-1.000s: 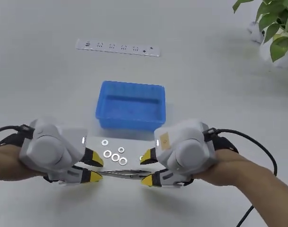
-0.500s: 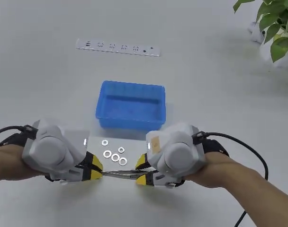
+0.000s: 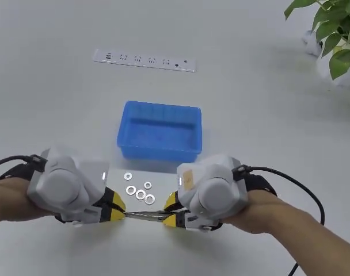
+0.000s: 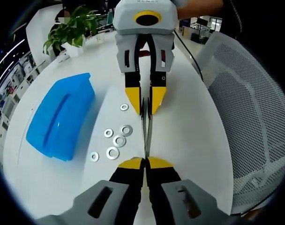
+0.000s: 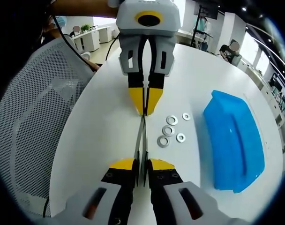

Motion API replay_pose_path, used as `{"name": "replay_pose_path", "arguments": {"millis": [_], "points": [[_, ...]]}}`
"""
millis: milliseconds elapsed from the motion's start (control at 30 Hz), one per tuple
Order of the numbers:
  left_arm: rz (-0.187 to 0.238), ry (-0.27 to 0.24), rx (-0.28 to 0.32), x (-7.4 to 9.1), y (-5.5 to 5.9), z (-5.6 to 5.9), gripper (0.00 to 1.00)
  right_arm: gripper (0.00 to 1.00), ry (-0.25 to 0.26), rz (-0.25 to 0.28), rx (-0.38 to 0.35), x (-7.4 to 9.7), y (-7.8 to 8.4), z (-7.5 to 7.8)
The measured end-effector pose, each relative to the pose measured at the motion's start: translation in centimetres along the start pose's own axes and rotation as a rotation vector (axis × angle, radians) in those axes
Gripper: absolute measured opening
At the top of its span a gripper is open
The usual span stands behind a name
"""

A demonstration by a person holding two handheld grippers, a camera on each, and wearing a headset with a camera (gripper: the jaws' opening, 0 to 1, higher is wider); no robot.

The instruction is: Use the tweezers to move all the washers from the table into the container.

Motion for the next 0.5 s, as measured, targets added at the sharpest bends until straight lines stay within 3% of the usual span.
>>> {"name": "replay_pose_path", "arguments": {"millis": [500], "points": [[0.017, -0.019, -0.001, 1.1, -1.0, 0.3, 0.06, 0.13, 0.003, -0.011, 0.006, 0.1, -0.1, 0.0]]}}
Point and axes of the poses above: the centre of the closed fingertips' face, and the gripper's own axes: x roughly backward along the fingers, z roughly to its right, y roughly out of its underside, the point moved 8 cm from there along x, roughly backward along the fingers, and after that the axes turned 12 degrees about y, right-handed, at the moved point
